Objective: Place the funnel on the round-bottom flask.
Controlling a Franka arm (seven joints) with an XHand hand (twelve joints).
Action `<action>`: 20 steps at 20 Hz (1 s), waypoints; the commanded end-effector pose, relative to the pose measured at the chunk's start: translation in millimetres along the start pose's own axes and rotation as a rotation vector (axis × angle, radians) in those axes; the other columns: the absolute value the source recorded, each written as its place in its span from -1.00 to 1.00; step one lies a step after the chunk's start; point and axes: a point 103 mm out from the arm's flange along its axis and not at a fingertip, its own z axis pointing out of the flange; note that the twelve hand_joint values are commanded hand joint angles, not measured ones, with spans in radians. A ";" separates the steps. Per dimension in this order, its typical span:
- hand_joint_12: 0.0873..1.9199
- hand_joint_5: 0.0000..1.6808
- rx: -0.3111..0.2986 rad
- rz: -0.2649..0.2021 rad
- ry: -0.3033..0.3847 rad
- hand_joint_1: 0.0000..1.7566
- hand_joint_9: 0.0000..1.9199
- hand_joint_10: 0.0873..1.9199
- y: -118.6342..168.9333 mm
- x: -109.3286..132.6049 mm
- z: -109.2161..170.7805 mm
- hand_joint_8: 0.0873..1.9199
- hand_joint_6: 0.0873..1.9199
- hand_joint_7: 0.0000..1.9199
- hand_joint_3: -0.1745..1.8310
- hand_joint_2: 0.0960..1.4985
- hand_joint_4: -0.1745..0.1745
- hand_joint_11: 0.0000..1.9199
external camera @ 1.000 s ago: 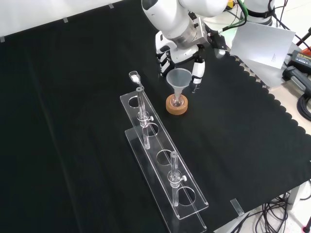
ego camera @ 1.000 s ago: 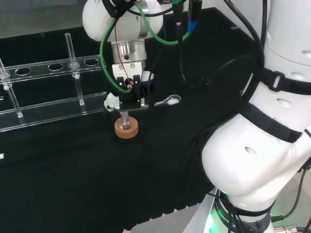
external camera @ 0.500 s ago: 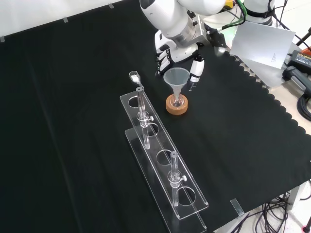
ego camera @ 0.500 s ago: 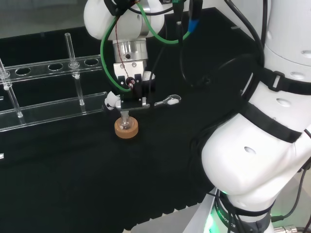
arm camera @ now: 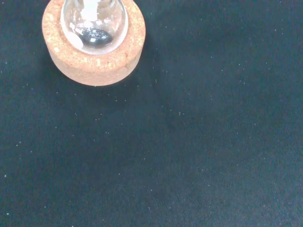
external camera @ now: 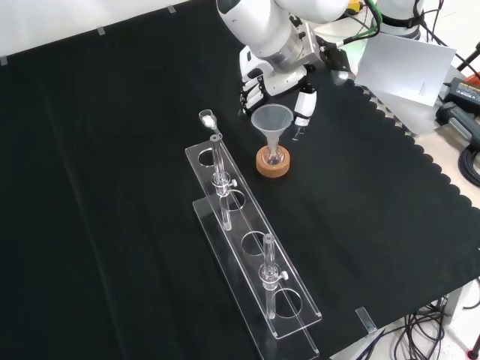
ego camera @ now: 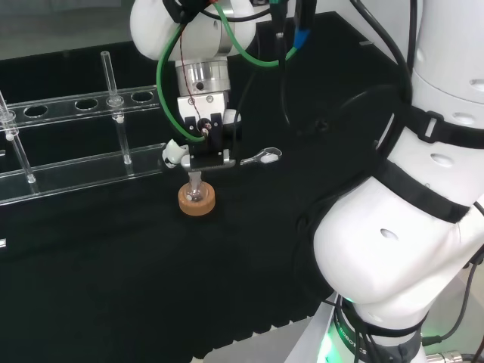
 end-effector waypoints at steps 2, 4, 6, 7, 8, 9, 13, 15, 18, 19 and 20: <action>0.07 -0.83 0.003 -0.011 -0.005 -0.67 -0.94 -0.33 -2.7 1.5 -0.3 -0.70 -1.00 -0.72 -0.81 -0.11 -0.03 -1.00; 0.04 -0.88 0.007 -0.017 -0.005 -0.70 -0.97 -0.35 -3.6 0.8 -0.6 -0.70 -1.00 -0.77 -0.82 -0.14 -0.04 -1.00; -0.04 -0.95 -0.005 -0.006 -0.009 -0.73 -0.99 -0.46 -5.2 0.4 -1.7 -0.70 -1.00 -0.85 -0.83 -0.17 -0.04 -1.00; -0.11 -0.98 -0.012 0.001 -0.011 -0.75 -1.00 -0.54 -5.8 0.1 -2.2 -0.69 -1.00 -0.89 -0.83 -0.18 -0.03 -1.00; -0.17 -0.99 -0.016 0.007 -0.007 -0.75 -1.00 -0.59 -6.5 -0.2 -2.5 -0.69 -1.00 -0.92 -0.83 -0.19 -0.02 -1.00; -0.21 -1.00 -0.018 0.008 -0.007 -0.76 -1.00 -0.63 -7.1 -0.2 -2.9 -0.68 -1.00 -0.94 -0.83 -0.19 0.00 -1.00; -0.36 -1.00 -0.026 -0.005 0.029 -0.78 -1.00 -0.78 -15.2 0.8 -6.6 -0.70 -1.00 -1.00 -0.84 -0.23 0.07 -1.00; -0.41 -1.00 -0.051 -0.014 0.054 -0.80 -1.00 -0.82 -20.9 1.6 -10.6 -0.73 -1.00 -1.00 -0.84 -0.25 0.08 -1.00; -0.46 -1.00 -0.093 -0.030 0.072 -0.81 -1.00 -0.87 -27.1 -0.1 -17.8 -0.82 -1.00 -1.00 -0.84 -0.26 0.08 -1.00; -0.47 -1.00 -0.101 -0.034 0.072 -0.81 -1.00 -0.89 -28.6 -0.5 -19.6 -0.86 -1.00 -1.00 -0.84 -0.26 0.08 -1.00; -0.49 -1.00 -0.105 -0.038 0.070 -0.81 -1.00 -0.90 -29.8 -0.7 -21.1 -0.88 -1.00 -1.00 -0.84 -0.26 0.08 -1.00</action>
